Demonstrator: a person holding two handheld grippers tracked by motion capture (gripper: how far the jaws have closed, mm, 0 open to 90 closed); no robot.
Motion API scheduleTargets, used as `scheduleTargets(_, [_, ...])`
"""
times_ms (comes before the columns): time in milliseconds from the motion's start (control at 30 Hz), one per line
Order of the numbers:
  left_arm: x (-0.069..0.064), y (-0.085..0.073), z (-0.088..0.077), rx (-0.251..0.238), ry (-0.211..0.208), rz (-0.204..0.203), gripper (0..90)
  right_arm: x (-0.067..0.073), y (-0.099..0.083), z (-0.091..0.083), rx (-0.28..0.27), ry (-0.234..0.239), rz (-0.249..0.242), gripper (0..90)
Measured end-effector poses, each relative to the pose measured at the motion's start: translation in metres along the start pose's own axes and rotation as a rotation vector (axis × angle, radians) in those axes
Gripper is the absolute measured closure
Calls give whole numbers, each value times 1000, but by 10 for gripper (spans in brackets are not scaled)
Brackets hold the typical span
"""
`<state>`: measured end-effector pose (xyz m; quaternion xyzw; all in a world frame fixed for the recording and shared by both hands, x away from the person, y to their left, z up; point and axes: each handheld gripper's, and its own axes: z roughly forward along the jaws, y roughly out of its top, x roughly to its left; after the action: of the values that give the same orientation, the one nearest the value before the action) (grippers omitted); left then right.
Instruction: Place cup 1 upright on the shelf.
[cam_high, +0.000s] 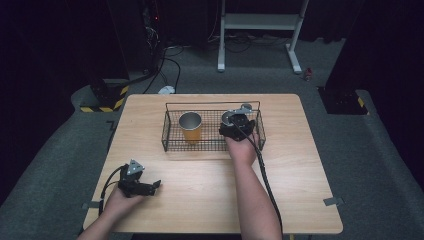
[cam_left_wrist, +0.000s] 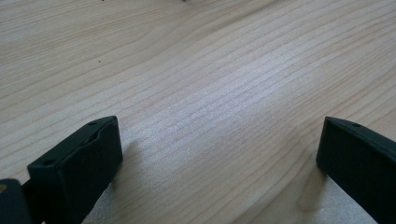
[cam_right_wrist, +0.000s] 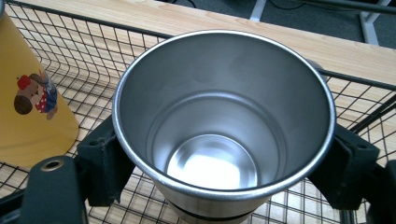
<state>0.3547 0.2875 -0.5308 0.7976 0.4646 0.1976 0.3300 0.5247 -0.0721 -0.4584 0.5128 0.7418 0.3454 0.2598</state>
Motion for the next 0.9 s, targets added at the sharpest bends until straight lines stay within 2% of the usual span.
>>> scheduleTargets(400, [0,0,0,-3,-3,-7,7,-3,1,0,0,-6,7,184])
scheduleTargets(900, [0,0,0,-3,-4,-7,6,-1,-4,12,48,11,10,181])
